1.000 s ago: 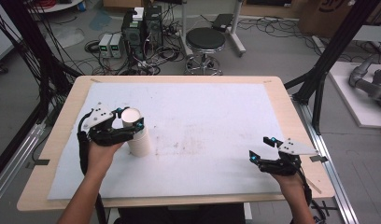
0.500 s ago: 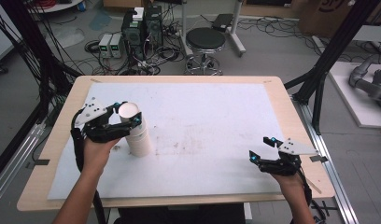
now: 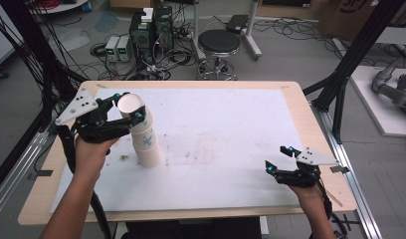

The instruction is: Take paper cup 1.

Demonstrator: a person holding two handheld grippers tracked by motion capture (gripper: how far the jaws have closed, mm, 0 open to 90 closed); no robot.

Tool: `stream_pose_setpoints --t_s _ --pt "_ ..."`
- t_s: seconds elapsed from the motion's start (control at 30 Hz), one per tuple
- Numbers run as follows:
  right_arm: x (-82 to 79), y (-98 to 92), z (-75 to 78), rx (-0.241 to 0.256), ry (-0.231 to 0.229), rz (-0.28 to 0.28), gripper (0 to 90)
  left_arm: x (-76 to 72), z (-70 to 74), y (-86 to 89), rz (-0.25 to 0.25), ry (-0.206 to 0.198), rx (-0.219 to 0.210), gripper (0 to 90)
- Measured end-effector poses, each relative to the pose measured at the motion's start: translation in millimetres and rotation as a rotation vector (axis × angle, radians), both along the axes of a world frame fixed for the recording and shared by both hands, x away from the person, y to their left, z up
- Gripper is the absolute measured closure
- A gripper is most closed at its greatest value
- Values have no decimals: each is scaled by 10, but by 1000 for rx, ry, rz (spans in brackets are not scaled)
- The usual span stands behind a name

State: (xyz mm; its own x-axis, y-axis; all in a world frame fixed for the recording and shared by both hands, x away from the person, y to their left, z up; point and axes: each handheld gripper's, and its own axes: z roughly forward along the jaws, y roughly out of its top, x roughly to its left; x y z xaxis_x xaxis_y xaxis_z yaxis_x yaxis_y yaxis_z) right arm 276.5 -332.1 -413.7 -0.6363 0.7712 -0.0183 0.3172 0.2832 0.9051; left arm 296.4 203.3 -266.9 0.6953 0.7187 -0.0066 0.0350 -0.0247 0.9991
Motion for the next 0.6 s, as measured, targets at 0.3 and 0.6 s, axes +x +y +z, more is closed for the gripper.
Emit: stream_pose_setpoints --t_s 0.3,0.6 --pt "8 51 -10 7 6 19 209 -125 102 -337 -133 -24 -31 343" --pt "34 158 57 41 -1 88 208 -60 -150 -819 -255 12 21 342"
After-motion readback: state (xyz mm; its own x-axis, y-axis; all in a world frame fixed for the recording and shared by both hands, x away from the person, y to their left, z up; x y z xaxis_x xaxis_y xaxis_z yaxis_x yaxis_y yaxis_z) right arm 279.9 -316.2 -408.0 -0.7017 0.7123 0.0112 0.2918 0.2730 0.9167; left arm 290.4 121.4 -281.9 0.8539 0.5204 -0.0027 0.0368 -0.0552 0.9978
